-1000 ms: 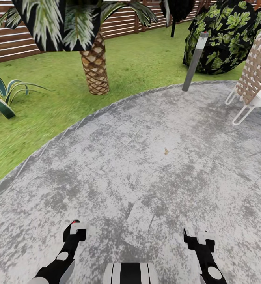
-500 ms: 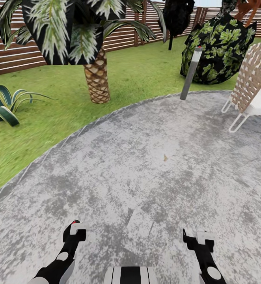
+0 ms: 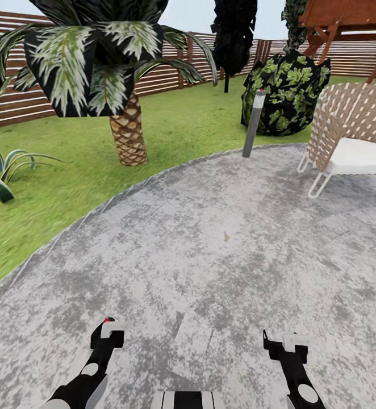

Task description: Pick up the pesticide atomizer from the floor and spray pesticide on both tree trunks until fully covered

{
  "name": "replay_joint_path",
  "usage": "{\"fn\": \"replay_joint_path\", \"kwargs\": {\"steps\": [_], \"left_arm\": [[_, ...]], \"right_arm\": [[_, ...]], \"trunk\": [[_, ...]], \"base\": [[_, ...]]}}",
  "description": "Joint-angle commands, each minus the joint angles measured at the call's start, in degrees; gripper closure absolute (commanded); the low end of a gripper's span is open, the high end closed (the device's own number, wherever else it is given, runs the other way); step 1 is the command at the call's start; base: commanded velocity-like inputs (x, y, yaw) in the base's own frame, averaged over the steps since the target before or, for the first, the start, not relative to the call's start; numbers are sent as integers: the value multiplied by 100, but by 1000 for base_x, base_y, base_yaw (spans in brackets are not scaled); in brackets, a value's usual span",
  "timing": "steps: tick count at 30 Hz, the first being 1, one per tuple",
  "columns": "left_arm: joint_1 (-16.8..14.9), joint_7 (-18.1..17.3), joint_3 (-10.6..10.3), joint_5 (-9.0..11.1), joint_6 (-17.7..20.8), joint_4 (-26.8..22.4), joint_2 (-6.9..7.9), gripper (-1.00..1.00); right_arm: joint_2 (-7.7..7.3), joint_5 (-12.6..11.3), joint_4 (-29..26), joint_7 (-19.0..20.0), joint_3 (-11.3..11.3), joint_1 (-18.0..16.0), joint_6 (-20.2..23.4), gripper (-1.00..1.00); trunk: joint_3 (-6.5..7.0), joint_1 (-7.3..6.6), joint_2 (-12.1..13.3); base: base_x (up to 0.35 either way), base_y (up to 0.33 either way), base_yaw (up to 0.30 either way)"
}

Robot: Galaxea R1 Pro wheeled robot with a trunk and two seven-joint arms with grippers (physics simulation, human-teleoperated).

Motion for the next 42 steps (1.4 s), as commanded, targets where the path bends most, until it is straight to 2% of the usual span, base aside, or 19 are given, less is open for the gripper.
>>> {"fn": "replay_joint_path", "kwargs": {"steps": [1,20,42], "left_arm": [[-1,-1,-2,0,2,1,0,100],[0,1,3,8,2,21,9,100],[0,1,3,8,0,21,9,100]], "right_arm": [[0,-1,0,0,0,0,-1,-100],[0,1,1,0,0,0,-4,-100],[0,1,1,0,0,0,-6,-100]], "trunk": [[31,-2,2],[593,-51,27],[1151,-534,909]], "base": [[0,0,-181],[0,0,-181],[0,0,-191]]}}
